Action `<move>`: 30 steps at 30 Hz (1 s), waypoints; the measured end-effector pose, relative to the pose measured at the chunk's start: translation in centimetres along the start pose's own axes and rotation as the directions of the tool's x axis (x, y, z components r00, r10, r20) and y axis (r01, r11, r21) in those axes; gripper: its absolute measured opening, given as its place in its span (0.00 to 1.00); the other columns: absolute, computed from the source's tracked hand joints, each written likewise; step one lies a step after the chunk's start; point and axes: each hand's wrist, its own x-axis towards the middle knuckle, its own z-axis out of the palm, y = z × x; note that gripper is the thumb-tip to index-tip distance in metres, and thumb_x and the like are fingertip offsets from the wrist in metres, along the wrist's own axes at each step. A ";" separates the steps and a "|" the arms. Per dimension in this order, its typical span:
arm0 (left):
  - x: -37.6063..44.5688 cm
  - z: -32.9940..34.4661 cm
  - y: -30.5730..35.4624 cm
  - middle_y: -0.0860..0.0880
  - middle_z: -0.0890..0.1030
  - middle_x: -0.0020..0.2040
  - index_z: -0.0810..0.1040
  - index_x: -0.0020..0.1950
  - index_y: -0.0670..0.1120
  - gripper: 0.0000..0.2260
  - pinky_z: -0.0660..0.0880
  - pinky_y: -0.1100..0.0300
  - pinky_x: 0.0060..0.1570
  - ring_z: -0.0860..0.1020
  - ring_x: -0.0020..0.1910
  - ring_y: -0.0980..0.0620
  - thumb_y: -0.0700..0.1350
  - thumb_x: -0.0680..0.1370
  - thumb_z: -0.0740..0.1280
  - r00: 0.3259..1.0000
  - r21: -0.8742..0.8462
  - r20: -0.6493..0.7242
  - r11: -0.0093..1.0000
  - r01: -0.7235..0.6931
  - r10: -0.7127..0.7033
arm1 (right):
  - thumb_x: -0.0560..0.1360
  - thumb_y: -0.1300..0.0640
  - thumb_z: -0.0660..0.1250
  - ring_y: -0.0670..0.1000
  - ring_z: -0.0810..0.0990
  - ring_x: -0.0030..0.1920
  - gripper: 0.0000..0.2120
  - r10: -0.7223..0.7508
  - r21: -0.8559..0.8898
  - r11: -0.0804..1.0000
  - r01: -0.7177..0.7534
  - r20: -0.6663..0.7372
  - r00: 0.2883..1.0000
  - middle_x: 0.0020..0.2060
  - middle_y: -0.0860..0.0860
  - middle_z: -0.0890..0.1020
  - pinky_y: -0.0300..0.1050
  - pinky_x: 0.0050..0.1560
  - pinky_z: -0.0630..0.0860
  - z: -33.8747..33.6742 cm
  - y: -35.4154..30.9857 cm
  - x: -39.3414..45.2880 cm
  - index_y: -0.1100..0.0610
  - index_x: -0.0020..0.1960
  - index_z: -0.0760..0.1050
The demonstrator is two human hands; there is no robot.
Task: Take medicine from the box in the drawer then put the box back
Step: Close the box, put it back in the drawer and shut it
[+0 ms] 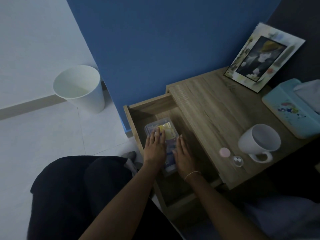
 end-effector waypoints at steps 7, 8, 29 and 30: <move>0.7 -1.3 -0.9 0.43 0.40 0.78 0.41 0.77 0.45 0.27 0.37 0.49 0.75 0.37 0.77 0.46 0.51 0.83 0.48 0.941 -0.100 -0.324 0.992 0.073 -0.102 | 0.80 0.47 0.45 0.53 0.50 0.76 0.28 -0.207 -0.195 0.965 0.178 -0.140 0.968 0.76 0.57 0.57 0.51 0.74 0.48 -3.6 -2.0 2.2 0.60 0.76 0.53; 0.9 -1.7 -1.3 0.42 0.40 0.78 0.42 0.77 0.44 0.26 0.39 0.49 0.76 0.38 0.77 0.45 0.50 0.83 0.48 0.922 -0.124 -0.360 0.987 0.103 -0.141 | 0.80 0.47 0.46 0.53 0.52 0.76 0.28 -0.226 -0.186 0.965 0.186 -0.220 0.949 0.75 0.58 0.59 0.52 0.74 0.49 -4.8 -2.0 3.3 0.61 0.75 0.55; 3.0 -0.9 -0.2 0.39 0.41 0.79 0.40 0.77 0.39 0.33 0.45 0.56 0.74 0.43 0.78 0.42 0.50 0.81 0.55 0.827 -0.648 -0.330 0.746 0.152 -0.455 | 0.79 0.49 0.42 0.51 0.51 0.77 0.27 -0.053 -0.270 0.963 -0.005 -0.206 0.977 0.77 0.52 0.58 0.54 0.77 0.48 -8.2 4.6 9.7 0.56 0.76 0.53; 3.2 -0.9 0.1 0.39 0.40 0.79 0.40 0.77 0.39 0.33 0.46 0.56 0.74 0.43 0.78 0.42 0.50 0.81 0.55 0.833 -0.656 -0.328 0.742 0.139 -0.446 | 0.79 0.49 0.41 0.51 0.51 0.77 0.27 -0.054 -0.271 0.963 -0.004 -0.207 0.977 0.77 0.52 0.58 0.54 0.77 0.48 -8.2 4.6 9.7 0.56 0.76 0.53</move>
